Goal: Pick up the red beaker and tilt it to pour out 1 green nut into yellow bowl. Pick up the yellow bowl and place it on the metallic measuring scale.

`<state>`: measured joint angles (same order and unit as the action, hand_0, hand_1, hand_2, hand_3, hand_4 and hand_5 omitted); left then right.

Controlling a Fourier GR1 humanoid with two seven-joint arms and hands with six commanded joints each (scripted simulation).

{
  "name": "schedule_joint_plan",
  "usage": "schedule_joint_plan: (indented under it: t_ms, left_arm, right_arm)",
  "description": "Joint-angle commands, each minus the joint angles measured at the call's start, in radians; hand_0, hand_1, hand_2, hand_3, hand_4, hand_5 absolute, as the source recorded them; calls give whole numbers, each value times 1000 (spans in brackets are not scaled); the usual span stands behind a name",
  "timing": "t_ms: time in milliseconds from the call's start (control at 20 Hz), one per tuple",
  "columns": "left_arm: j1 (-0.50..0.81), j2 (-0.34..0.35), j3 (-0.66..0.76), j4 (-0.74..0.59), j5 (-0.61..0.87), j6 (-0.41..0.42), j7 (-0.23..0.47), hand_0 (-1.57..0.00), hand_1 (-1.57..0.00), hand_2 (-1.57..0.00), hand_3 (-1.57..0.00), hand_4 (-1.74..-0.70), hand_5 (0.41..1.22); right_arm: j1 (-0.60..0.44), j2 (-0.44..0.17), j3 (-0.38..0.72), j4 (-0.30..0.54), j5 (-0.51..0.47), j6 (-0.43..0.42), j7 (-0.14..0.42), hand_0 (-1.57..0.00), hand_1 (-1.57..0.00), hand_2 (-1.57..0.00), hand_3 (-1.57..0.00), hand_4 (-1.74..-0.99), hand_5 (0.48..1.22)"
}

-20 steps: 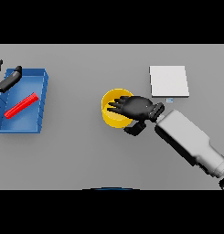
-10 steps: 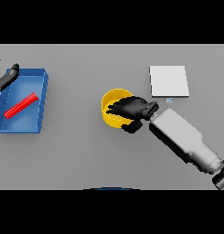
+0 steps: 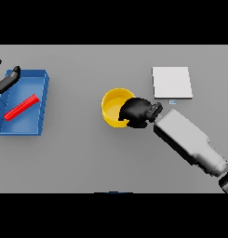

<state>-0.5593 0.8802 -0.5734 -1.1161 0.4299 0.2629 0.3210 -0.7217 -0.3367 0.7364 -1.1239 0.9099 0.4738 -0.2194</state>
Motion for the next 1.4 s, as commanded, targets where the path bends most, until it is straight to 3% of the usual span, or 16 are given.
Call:
schedule_joint_plan:
  t_ms: [0,50,350,600,700,750,950,1350]
  left_arm:
    - [-6,6,4,9,2,-8,4,1,1,1,1,-722,695]
    - [-11,11,3,2,-1,-7,12,1,1,1,1,-719,697]
    - [-9,3,-1,-2,3,-4,28,1,1,1,1,-717,696]
    - [-8,4,-1,5,-2,-7,17,1,1,1,1,-723,692]
    - [-16,1,-5,11,-6,-15,17,1,1,1,1,-717,686]
    - [-14,8,-5,4,-8,-9,23,1,1,1,1,-714,686]
    - [-3,10,-3,-15,-1,-3,25,1,1,1,1,-720,688]
    - [0,24,-3,-41,3,11,63,1,1,1,1,-729,720]
  right_arm:
    - [-1,-2,-3,2,-3,-1,-3,-1433,-1424,-1240,-1183,-1689,1184]
    - [-6,0,-5,16,-3,-17,-20,-1461,-1453,-1264,-1218,-1699,1191]
    - [2,-14,-44,-27,-30,3,9,-1542,-1540,-1331,-1340,-1730,1213]
    - [0,-70,-111,-141,-78,81,45,-1562,-1561,-1429,-1228,-1737,1218]
    - [-2,-105,-148,-166,-81,74,47,-1565,-1565,-1426,-1194,-1739,1219]
    - [4,-118,-160,-175,-77,67,75,-1566,-1566,-1455,-1180,-1739,1220]
    - [31,-134,-176,-233,-84,79,94,-1561,-1569,-1524,-1161,-1740,1220]
    - [9,-191,-259,-112,-75,-25,92,-1569,-1571,-1530,-1151,-1741,1221]
